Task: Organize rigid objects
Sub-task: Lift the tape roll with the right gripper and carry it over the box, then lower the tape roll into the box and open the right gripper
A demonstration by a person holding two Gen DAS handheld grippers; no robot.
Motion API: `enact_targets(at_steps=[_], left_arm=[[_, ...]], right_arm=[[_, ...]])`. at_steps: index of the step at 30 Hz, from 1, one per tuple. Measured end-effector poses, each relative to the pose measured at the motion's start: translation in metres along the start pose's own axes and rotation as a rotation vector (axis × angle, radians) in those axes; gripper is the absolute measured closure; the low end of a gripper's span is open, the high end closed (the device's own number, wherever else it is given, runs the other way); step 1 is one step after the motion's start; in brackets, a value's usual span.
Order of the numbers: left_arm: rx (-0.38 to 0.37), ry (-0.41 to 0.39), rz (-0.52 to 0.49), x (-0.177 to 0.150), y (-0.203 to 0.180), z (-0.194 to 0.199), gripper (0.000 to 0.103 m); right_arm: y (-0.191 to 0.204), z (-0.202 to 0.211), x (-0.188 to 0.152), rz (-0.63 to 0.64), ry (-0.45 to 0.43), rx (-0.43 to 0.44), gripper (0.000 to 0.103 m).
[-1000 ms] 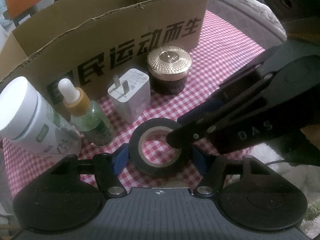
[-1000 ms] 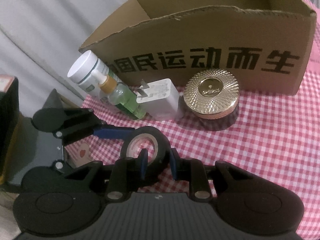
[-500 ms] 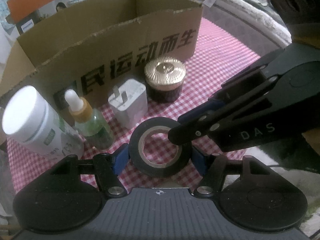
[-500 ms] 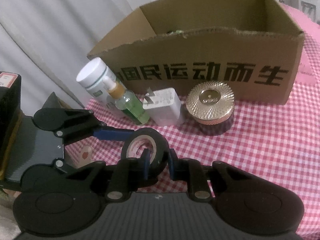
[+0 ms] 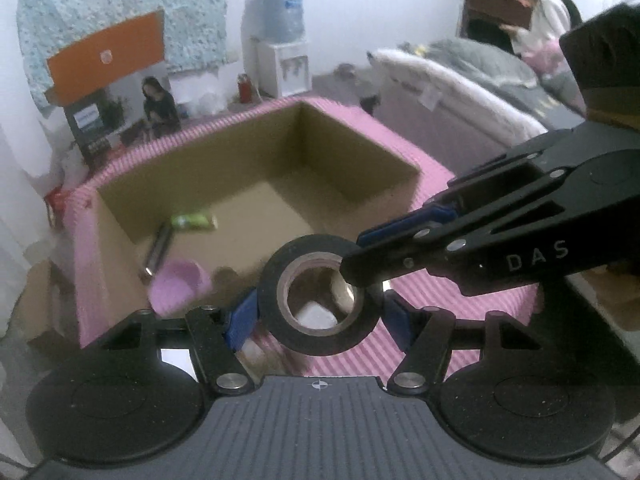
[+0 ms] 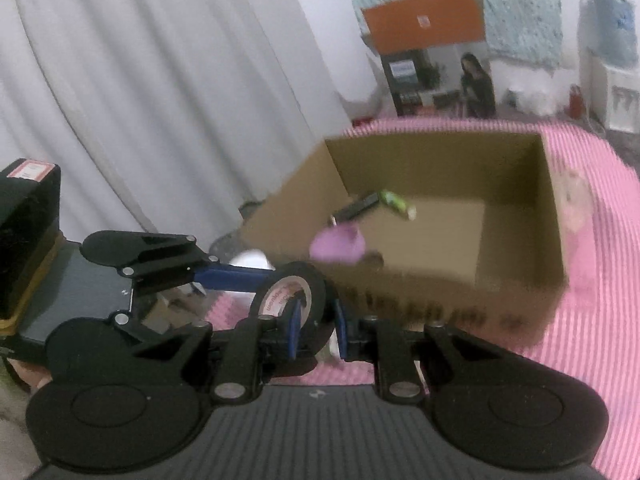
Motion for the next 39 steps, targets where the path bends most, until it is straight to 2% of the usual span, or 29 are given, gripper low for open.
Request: enact_targets(at_steps=[5, 13, 18, 26, 35, 39], left_arm=[[0.010, 0.016, 0.019, 0.032, 0.027, -0.012, 0.037], [-0.033, 0.193, 0.121, 0.051, 0.084, -0.076, 0.037], [-0.070, 0.316, 0.206, 0.045, 0.110, -0.120, 0.037], [-0.053, 0.419, 0.230, 0.037, 0.132, -0.164, 0.037], [-0.016, 0.449, 0.241, 0.028, 0.142, -0.184, 0.036], [-0.008, 0.425, 0.238, 0.033, 0.145, -0.181, 0.032]], right_arm=[[-0.007, -0.020, 0.045, -0.008, 0.006, 0.036, 0.083], [-0.047, -0.097, 0.084, -0.127, 0.155, 0.093, 0.083], [-0.073, -0.143, 0.085, -0.192, 0.263, 0.096, 0.083], [-0.099, -0.195, 0.076, -0.245, 0.384, 0.068, 0.083], [-0.108, -0.221, 0.072, -0.244, 0.436, 0.036, 0.082], [-0.111, -0.223, 0.073, -0.238, 0.436, 0.025, 0.081]])
Point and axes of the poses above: each gripper's, at about its wrist camera, not at the fingertips, and z roughly against the way its jaws point, y to its left, x to its top, the point moved 10 cm from there along -z, roughly the way its jaws point, and after that the axes turned 2 degrees about -x, right-handed, at the moved point
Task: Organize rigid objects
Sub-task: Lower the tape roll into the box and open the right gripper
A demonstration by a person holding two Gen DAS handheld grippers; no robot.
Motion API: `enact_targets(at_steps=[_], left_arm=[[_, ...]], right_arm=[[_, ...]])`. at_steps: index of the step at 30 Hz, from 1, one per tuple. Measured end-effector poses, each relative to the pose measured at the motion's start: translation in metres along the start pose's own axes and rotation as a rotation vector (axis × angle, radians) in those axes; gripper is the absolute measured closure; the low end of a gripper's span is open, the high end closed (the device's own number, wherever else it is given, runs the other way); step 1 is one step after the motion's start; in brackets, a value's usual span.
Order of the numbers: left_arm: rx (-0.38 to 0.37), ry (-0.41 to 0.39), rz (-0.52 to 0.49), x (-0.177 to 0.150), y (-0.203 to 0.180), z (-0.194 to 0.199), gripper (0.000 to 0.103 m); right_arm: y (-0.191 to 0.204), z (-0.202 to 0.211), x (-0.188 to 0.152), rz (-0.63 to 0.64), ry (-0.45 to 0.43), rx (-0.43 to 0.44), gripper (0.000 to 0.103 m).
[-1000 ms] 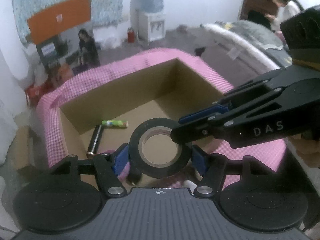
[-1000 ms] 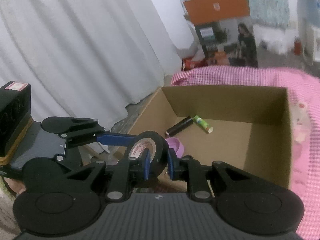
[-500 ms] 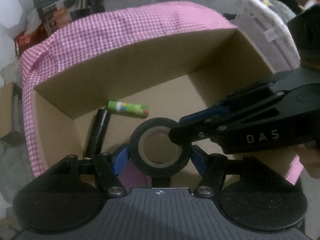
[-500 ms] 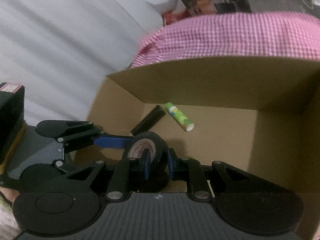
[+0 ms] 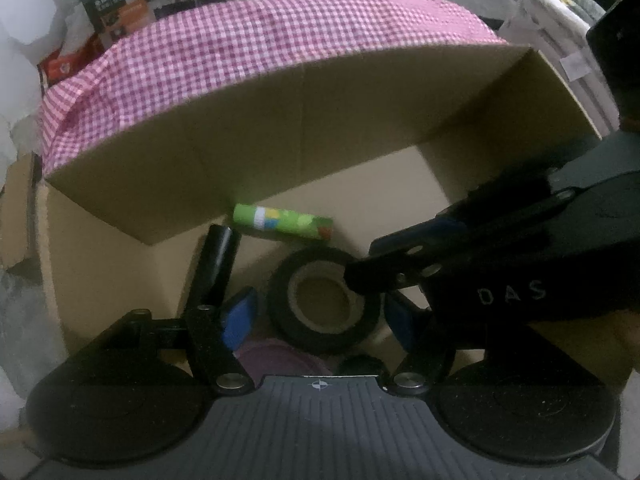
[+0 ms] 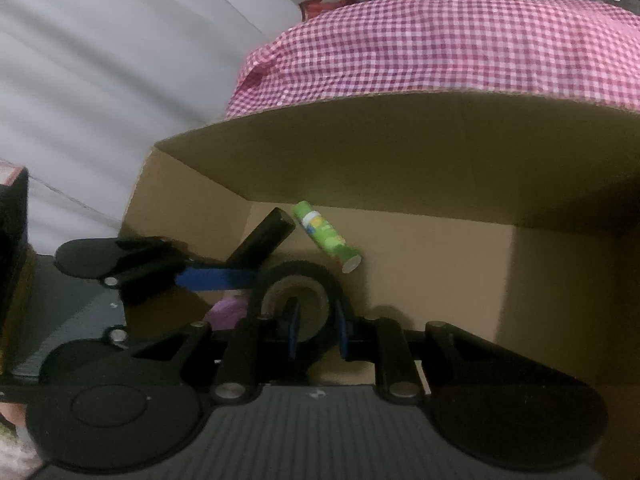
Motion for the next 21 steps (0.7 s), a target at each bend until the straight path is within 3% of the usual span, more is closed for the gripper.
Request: enact_targets(at_steps=[10, 21], left_arm=[[0.028, -0.023, -0.022, -0.003, -0.004, 0.014, 0.029], [0.042, -0.057, -0.047, -0.009, -0.005, 0.040, 0.021]], right_arm=[[-0.001, 0.008, 0.002, -0.005, -0.032, -0.006, 0.081], [0.000, -0.001, 0.001, 0.027, 0.005, -0.039, 0.081]])
Point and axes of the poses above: each gripper's, at about its wrist camera, not at the fingertips, and z roughly against the way its jaws point, y to its left, x to its top, the point moved 10 cm from there along -z, roughly the way its jaws point, and after that the axes turned 2 degrees about -x, right-handed, at the moved point
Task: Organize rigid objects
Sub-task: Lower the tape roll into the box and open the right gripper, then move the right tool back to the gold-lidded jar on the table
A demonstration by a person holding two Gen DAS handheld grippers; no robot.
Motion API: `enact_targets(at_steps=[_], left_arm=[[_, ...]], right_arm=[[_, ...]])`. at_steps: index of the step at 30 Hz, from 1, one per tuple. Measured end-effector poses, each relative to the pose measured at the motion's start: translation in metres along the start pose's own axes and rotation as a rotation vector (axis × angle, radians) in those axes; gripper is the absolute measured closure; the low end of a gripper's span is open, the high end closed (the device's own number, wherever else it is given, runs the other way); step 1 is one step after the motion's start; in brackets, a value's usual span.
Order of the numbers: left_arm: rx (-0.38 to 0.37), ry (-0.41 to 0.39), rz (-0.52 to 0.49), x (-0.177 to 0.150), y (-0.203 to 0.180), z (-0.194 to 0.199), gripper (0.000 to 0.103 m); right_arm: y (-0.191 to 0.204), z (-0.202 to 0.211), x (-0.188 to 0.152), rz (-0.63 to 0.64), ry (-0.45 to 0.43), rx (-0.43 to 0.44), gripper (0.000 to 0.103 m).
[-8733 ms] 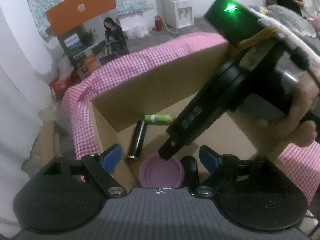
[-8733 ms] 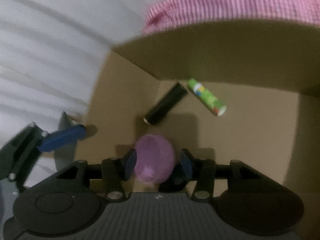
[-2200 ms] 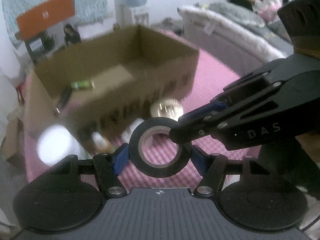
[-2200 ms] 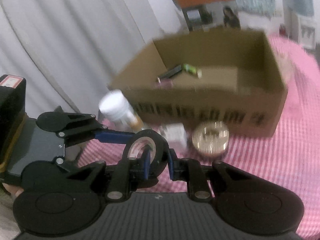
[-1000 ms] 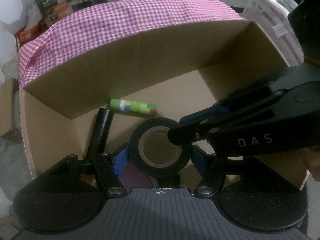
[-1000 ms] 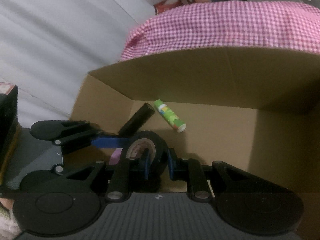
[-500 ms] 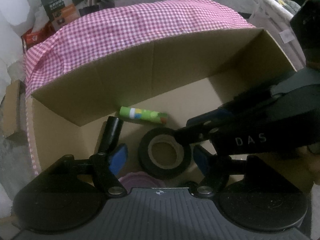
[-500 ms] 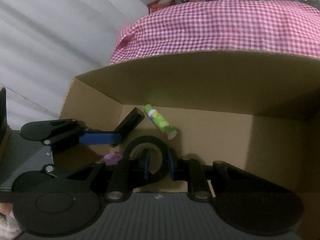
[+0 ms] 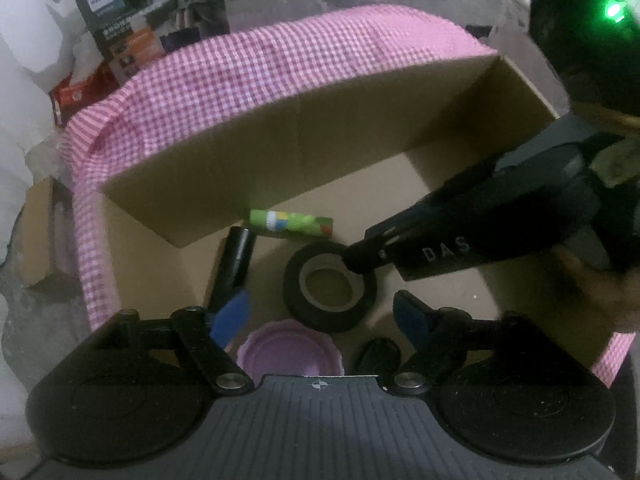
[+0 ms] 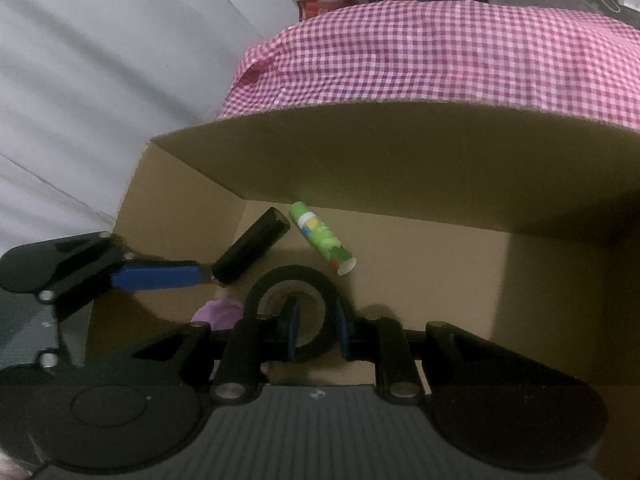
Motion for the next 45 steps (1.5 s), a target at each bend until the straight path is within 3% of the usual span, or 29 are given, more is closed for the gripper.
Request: enact_targets(at_steps=[11, 21, 37, 41, 45], left_arm=[[-0.034, -0.188, 0.101, -0.007, 0.022, 0.080, 0.013], [-0.022, -0.372, 0.201, -0.056, 0.034, 0.145, 0.005], [0.000, -0.404, 0.319, -0.146, 0.034, 0.127, 0.005], [0.005, -0.417, 0.320, -0.155, 0.032, 0.129, 0.005], [0.041, -0.447, 0.271, -0.160, 0.024, 0.136, 0.005]], right_arm=[[-0.003, -0.012, -0.001, 0.048, 0.047, -0.068, 0.081], [0.004, -0.026, -0.004, 0.155, 0.083, -0.157, 0.081], [-0.002, -0.021, -0.005, 0.183, 0.053, -0.253, 0.079], [0.002, -0.017, -0.004, 0.161, 0.034, -0.194, 0.078], [0.008, 0.012, -0.005, 0.131, -0.036, -0.144, 0.078]])
Point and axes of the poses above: each gripper's, at about its wrist camera, not at the fingertips, and z roughly against the way its jaws point, y to its left, x to its top, the point moved 10 cm from there along -z, roughly the way its jaws point, and after that the axes turned 2 degrees about -x, right-handed, at the moved point
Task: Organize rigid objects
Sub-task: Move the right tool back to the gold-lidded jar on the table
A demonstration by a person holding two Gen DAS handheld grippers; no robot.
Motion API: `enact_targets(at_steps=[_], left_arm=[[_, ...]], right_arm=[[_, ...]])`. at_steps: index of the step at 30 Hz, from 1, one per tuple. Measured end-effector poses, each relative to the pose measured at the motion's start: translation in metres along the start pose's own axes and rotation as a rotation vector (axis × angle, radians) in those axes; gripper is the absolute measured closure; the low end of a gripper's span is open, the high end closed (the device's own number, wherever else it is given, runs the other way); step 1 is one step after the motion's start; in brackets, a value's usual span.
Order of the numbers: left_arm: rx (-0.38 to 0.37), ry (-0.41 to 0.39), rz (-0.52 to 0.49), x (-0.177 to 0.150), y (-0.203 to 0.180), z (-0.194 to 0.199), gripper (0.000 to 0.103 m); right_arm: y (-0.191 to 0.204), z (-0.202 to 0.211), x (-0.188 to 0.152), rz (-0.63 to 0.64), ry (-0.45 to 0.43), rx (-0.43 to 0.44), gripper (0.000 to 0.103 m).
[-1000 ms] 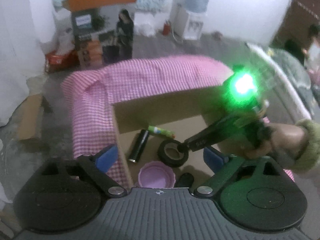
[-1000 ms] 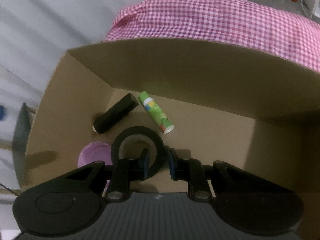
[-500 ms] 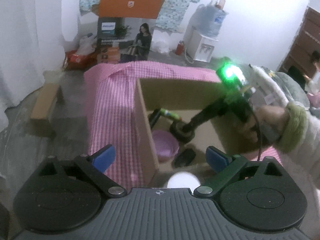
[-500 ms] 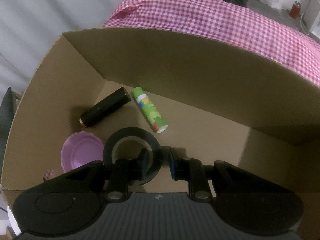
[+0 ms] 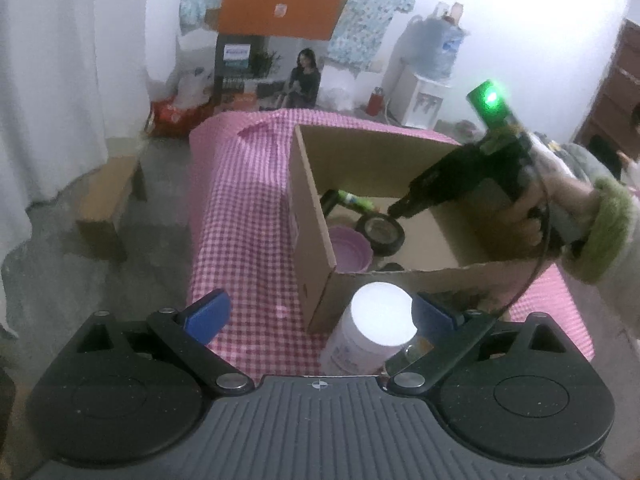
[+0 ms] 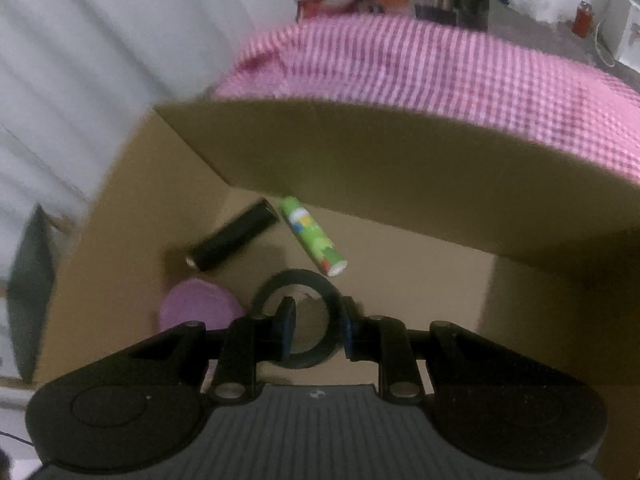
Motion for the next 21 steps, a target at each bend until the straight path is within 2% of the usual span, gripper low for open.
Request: enact_targets(at_steps=[5, 6, 7, 9, 10, 12, 16, 19, 21], left_arm=[[0.069, -0.106, -0.104, 0.001, -0.015, 0.023, 0.001], [0.066, -0.117, -0.125, -0.001, -0.020, 0.027, 0.000], [0.060, -0.121, -0.138, -0.004, -0.025, 0.028, 0.000], [0.033, -0.116, -0.148, -0.011, -0.037, 0.031, 0.000], [0.017, -0.110, -0.145, -0.015, -0.043, 0.030, 0.000], [-0.022, -0.093, -0.134, -0.024, -0.053, 0.027, 0.000], [-0.105, -0.037, -0.097, -0.041, -0.071, 0.016, 0.000], [-0.180, -0.018, -0.069, -0.049, -0.086, 0.011, 0.000], [-0.227, -0.001, -0.062, -0.055, -0.098, 0.007, 0.000]], right_arm=[[0.006, 0.077, -0.013, 0.005, -0.185, 0.035, 0.075], [0.007, 0.096, -0.020, 0.009, -0.232, 0.040, 0.065], [0.008, 0.116, -0.028, 0.010, -0.279, 0.043, 0.048], [0.010, 0.153, -0.044, 0.014, -0.392, 0.046, 0.035], [0.009, 0.174, -0.055, 0.025, -0.446, 0.037, 0.035], [0.003, 0.212, -0.082, 0.041, -0.534, -0.002, 0.032], [-0.019, 0.286, -0.141, 0.075, -0.677, -0.151, 0.015], [-0.037, 0.334, -0.182, 0.129, -0.730, -0.314, 0.002], [-0.043, 0.348, -0.206, 0.170, -0.717, -0.362, 0.000]])
Point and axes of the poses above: each gripper's, at about its wrist camera, not at the fingertips, and z roughly against the way its jaws point, y to its left, x to its top, the point moved 10 cm from there along -z, roughly the way its jaws point, and after that the axes turned 2 degrees about -x, right-handed, at the moved point
